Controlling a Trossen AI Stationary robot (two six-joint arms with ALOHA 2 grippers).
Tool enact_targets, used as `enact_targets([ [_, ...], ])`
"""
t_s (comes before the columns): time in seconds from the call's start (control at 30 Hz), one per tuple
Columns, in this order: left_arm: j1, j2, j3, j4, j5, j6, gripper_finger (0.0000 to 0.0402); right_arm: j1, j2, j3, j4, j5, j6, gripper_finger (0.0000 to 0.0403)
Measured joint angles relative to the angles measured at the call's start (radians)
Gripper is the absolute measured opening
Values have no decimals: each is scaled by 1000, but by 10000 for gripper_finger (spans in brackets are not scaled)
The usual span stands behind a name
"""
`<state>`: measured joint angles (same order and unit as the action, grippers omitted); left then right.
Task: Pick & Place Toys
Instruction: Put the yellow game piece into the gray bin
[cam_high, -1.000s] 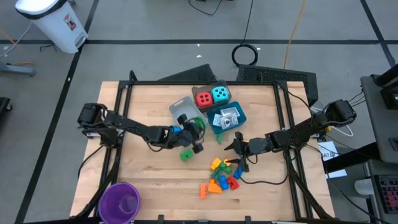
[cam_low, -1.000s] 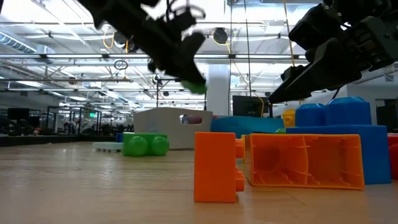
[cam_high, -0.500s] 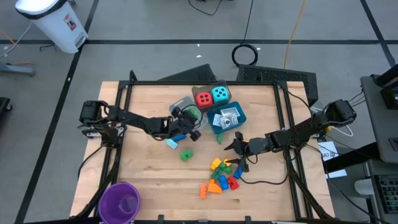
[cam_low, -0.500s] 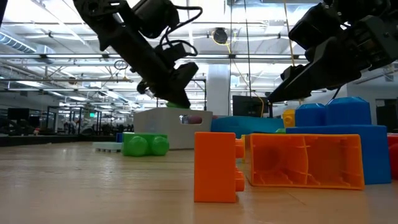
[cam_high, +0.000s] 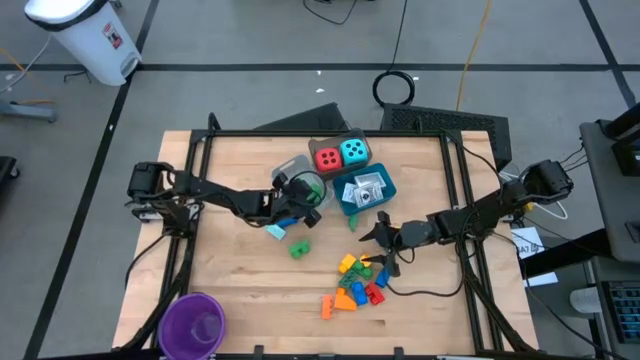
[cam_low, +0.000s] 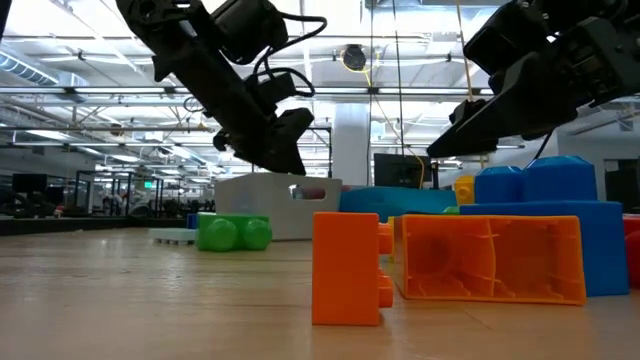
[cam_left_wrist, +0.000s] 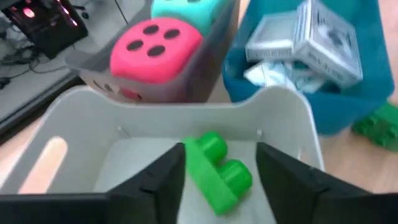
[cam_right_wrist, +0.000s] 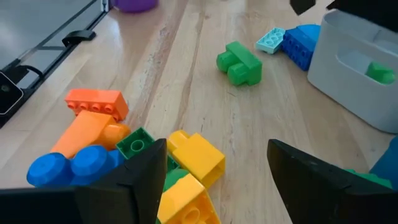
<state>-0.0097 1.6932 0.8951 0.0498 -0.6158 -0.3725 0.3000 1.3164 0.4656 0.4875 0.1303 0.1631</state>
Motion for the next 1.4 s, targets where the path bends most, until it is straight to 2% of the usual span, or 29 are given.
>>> enact_targets([
  [0.1,0,0,0,-26,20,4,247,0,-44,0,-75,0,1,251],
  [0.23,0,-17,-1,-68,1,-8,273,3,-171,0,-245,3,58,247],
  [0.33,2,-54,-2,-131,-45,-49,279,11,-258,1,-390,19,116,242],
  [0.4,2,-80,0,-151,-61,-83,280,30,-292,1,-497,72,126,238],
  [0.53,-1,-107,0,-166,-52,-108,280,56,-308,0,-669,190,203,228],
  [0.67,-12,-106,0,-154,-28,-108,280,55,-305,0,-771,206,366,221],
  [0.83,-12,-106,0,-151,-12,-109,280,55,-304,-8,-808,239,462,215],
  [1.1,-12,-106,0,-150,-11,-127,280,32,-247,-60,-761,257,485,215],
  [1.2,-12,-106,0,-150,-11,-127,280,6,-227,-68,-792,225,474,214],
  [1.4,-12,-106,0,-150,-11,-127,280,-37,-219,-65,-843,229,477,202],
])
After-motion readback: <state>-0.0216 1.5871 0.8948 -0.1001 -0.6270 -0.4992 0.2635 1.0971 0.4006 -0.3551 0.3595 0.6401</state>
